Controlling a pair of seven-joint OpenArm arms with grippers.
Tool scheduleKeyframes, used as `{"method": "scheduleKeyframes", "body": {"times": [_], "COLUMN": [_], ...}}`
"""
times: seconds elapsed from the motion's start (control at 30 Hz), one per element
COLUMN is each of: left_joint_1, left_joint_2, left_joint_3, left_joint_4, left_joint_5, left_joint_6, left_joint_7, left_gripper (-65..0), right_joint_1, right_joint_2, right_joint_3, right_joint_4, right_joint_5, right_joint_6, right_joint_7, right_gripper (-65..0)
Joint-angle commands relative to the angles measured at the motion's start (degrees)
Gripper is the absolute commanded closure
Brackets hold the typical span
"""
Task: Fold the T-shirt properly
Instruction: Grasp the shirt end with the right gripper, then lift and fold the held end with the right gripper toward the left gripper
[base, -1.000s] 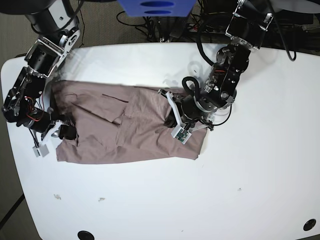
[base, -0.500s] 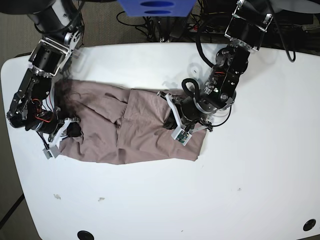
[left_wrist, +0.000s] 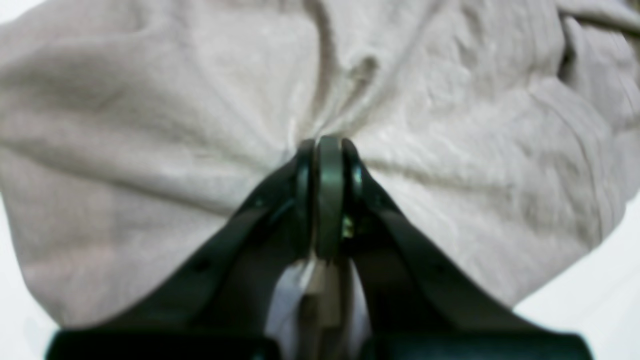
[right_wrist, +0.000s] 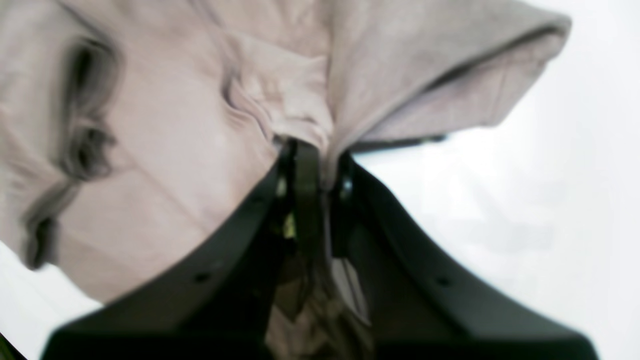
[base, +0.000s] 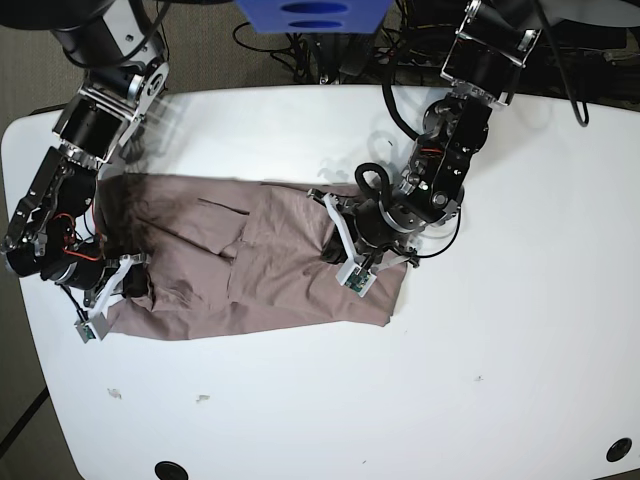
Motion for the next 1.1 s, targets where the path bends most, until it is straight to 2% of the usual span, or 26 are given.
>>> {"method": "scheduleKeyframes", "body": {"times": [0.0,0.17,0.5,0.63,0.77,1.07], "left_joint_1": [-0.4,-1.4,-2.0,-2.0,-2.0,-2.1], "left_joint_2": [0.2,1.6,3.0,3.0,3.0,3.0], "left_joint_3": [0.1,0.2,0.3,0.3,0.3,0.0], "left_joint_4": [-0.6,-1.8,-4.0,-4.0,-4.0,-4.0], "left_joint_5": [0.5,0.4,0.5,0.5,0.5,0.5], "left_joint_6": [0.4,0.4,0.4,0.4,0.4,0.4], "left_joint_7": [1.7,1.7,-0.2,-0.6,-0.6,-0.7], "left_gripper": [0.0,0.0,0.0,0.0,0.0,0.0], "right_joint_1": [2.0,2.2,2.2,2.2,2.2,2.2], "right_joint_2": [0.8,0.7,0.7,-0.5,-1.2,-5.4], "right_joint_3": [-1.1,-4.7,-11.2,-14.7,-17.3,-22.6], "right_joint_4": [1.0,1.0,1.7,3.7,4.9,5.8], "right_joint_5": [0.7,3.3,16.7,21.5,23.2,23.0], "right_joint_6": [0.1,0.1,0.1,0.1,0.1,0.1], "right_joint_7": [0.7,0.7,0.7,0.7,0.7,0.7], "right_gripper": [0.0,0.0,0.0,0.0,0.0,0.0]}}
